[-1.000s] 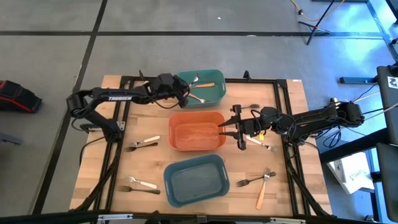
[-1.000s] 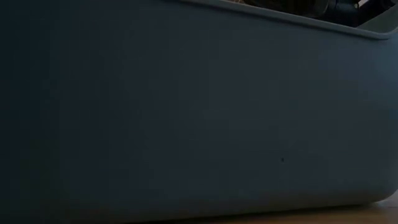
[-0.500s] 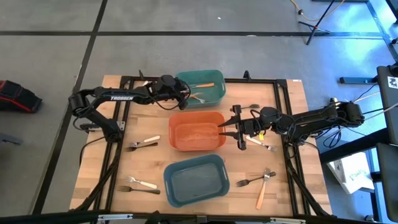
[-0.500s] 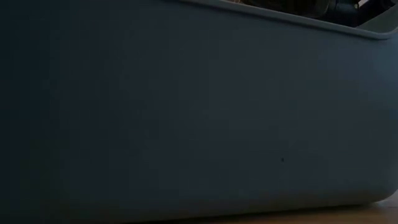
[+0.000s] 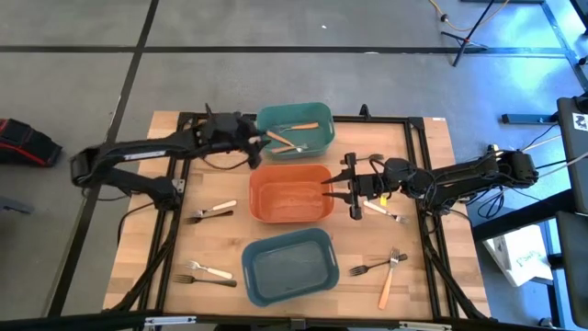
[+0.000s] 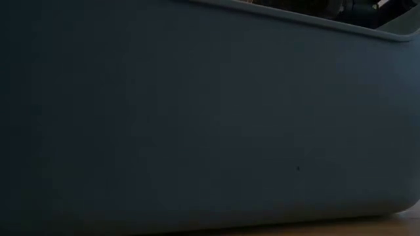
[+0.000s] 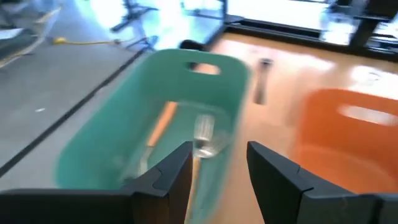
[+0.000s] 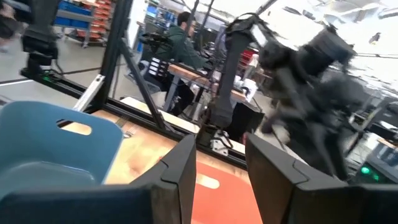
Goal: Sort silverware by color (type)
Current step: Put the orange fork into the green bin
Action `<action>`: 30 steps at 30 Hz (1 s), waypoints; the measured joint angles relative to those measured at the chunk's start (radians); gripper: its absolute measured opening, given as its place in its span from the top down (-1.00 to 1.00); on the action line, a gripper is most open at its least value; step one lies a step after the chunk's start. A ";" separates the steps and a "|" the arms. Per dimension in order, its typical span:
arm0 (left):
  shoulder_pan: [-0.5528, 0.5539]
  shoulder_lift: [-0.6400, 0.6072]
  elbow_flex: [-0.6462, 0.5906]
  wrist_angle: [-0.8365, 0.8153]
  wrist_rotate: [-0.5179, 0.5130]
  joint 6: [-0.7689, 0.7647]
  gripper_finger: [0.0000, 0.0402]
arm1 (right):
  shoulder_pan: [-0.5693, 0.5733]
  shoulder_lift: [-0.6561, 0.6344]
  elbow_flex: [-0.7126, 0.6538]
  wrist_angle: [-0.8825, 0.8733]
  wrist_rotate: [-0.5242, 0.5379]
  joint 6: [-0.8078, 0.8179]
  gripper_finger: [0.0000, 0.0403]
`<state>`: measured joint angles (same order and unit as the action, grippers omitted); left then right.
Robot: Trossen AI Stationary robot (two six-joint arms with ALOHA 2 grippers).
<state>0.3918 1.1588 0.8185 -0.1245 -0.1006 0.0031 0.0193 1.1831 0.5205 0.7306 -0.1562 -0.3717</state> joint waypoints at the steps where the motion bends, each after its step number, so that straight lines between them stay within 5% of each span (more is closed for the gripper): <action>1: -0.020 -0.026 0.000 -0.035 0.014 0.000 0.27 | 0.000 0.000 0.000 0.000 0.005 0.000 0.38; 14: -0.307 -0.115 0.000 -0.398 0.059 -0.151 0.28 | 0.001 0.000 0.000 0.000 0.007 0.029 0.38; 22: -0.455 -0.161 0.000 -0.465 -0.188 -0.238 0.28 | 0.001 0.000 0.000 -0.003 0.007 0.028 0.38; 30: -0.500 -0.238 0.001 -0.615 -0.230 -0.372 0.28 | 0.039 -0.054 -0.001 -0.051 0.048 0.137 0.38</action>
<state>-0.1085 0.9207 0.8192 -0.7398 -0.3305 -0.3690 0.0579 1.1293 0.5198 0.6799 -0.1081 -0.2351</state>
